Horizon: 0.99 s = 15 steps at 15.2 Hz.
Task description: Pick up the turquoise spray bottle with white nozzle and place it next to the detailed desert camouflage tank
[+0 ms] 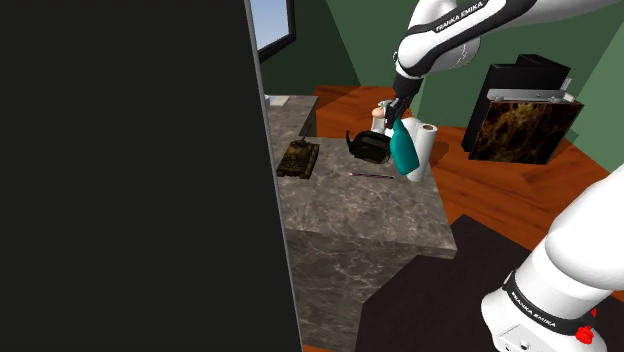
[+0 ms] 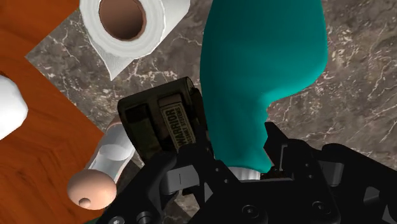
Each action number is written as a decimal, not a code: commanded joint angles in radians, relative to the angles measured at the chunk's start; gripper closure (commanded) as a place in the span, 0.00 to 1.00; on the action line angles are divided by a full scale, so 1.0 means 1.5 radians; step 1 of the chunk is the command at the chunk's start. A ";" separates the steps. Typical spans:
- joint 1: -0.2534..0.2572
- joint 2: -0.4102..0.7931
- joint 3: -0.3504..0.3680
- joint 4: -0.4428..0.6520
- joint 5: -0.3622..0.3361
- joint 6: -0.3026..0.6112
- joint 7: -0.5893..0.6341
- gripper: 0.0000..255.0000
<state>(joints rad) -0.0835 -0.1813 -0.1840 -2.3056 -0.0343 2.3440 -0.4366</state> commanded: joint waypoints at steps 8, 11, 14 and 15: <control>0.006 -0.028 0.014 0.041 -0.006 -0.069 0.022 1.00; 0.024 -0.030 0.047 0.037 -0.011 -0.070 0.076 1.00; 0.043 -0.027 0.080 0.041 -0.016 -0.071 0.130 1.00; 0.049 -0.024 0.091 0.044 -0.017 -0.072 0.148 1.00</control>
<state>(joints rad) -0.0200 -0.2272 -0.0640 -2.2494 -0.0581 2.2362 -0.2442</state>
